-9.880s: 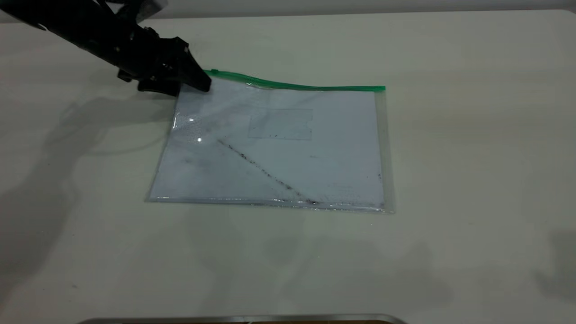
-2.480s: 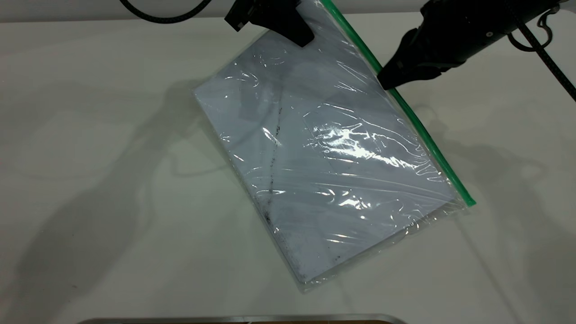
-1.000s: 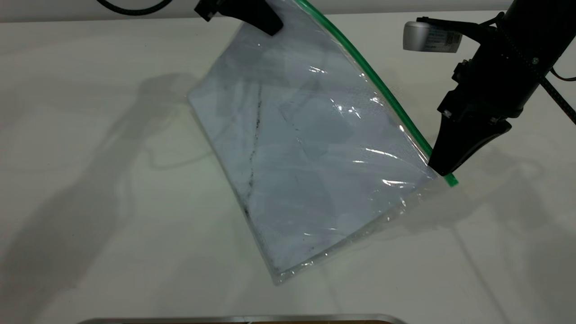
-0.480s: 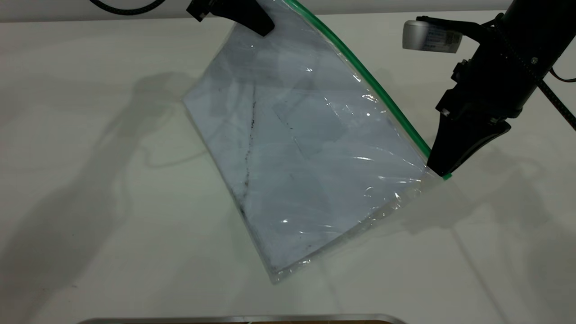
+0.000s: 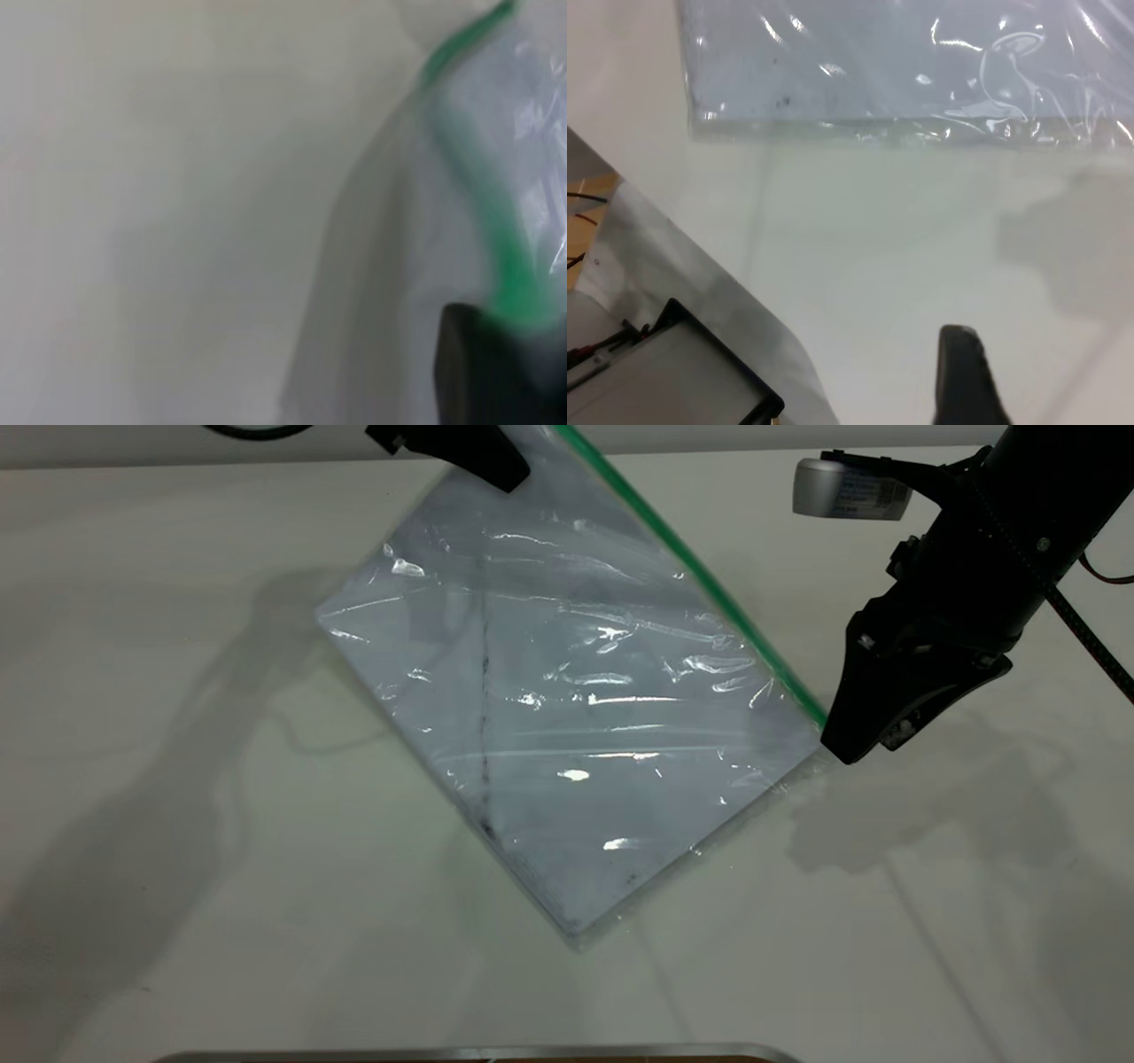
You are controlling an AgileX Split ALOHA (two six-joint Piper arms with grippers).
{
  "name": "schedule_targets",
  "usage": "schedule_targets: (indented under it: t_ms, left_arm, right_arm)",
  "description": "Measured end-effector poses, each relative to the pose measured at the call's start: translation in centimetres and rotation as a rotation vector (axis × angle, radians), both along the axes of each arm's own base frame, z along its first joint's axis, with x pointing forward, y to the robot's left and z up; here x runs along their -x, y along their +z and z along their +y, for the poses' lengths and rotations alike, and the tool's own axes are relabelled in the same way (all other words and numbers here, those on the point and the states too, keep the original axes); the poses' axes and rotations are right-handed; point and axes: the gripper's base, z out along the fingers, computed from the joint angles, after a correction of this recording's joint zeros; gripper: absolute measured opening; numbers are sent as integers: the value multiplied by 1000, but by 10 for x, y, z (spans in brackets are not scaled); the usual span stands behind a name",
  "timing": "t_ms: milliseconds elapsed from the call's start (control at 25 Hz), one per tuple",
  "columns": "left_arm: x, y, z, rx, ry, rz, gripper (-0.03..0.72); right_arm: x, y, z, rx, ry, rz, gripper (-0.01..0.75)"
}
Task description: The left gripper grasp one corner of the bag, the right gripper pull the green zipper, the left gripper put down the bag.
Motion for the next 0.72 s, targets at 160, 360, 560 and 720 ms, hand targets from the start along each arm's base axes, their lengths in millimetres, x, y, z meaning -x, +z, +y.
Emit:
schedule_targets:
  t_ms: [160,360,560,720]
  left_arm:
    - [0,4,2,-30,32,22,365]
    - [0,1,6,-93,47,34,546]
    - [-5,25,12,-167,237,69,581]
    - [-4,84,18,-194,412,50,586]
  right_arm:
    - [-2,0,0,5,-1,-18,531]
    - [-11,-2,-3,39,-38,-118,534]
    - [-27,9,-7,75,-78,-281,534]
    - [-47,63,-3,33,-86,-452,534]
